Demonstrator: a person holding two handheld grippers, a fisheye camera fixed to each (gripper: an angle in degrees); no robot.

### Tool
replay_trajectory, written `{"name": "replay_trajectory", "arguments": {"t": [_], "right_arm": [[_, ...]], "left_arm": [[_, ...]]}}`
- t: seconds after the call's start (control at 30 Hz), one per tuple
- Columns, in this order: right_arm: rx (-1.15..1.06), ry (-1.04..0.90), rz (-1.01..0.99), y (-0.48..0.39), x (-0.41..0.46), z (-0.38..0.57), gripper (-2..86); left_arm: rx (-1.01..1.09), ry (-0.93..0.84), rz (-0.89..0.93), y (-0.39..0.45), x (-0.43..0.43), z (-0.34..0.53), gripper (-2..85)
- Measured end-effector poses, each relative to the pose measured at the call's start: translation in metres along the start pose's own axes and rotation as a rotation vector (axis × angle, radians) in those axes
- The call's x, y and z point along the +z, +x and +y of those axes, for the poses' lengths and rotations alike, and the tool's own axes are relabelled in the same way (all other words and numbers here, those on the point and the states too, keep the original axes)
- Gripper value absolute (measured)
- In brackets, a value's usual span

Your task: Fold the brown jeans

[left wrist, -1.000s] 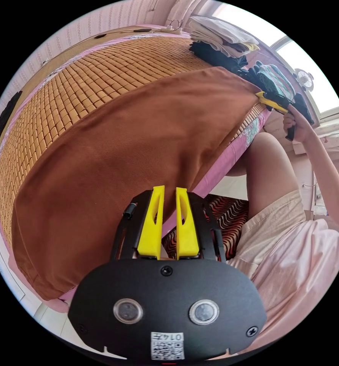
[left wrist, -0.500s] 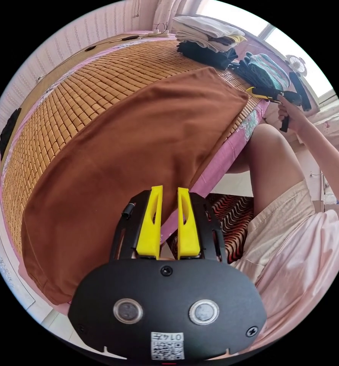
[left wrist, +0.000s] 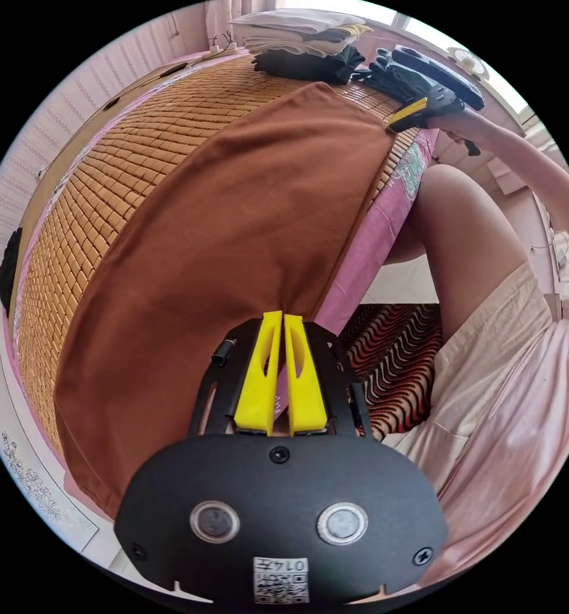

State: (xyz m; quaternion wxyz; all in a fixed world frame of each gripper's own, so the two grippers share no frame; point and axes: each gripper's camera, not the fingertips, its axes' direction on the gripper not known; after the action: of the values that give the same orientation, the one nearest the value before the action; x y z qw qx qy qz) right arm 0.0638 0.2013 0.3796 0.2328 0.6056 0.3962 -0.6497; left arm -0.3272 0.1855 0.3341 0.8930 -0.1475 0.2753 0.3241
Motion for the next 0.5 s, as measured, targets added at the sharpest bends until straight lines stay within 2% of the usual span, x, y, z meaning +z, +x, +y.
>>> {"name": "replay_trajectory", "arguments": {"t": [0.1,0.23,0.37,0.5], "right_arm": [[-0.01,0.015,0.009,-0.019,0.001,-0.004,-0.3],[0.087,0.099,0.022,-0.045,0.008,0.001,-0.3],[0.014,0.058,0.098,-0.078,0.014,-0.016,-0.5],[0.064,0.073,0.051,-0.084,0.009,-0.016,-0.9]], "left_arm": [[-0.074,0.038,0.05,-0.008,-0.016,0.006,-1.0],[-0.135,0.073,0.107,-0.006,-0.027,0.019,-1.0],[-0.149,0.091,0.123,-0.01,-0.041,0.017,-1.0],[-0.207,0.138,0.17,-0.026,-0.067,0.031,-0.9]]}}
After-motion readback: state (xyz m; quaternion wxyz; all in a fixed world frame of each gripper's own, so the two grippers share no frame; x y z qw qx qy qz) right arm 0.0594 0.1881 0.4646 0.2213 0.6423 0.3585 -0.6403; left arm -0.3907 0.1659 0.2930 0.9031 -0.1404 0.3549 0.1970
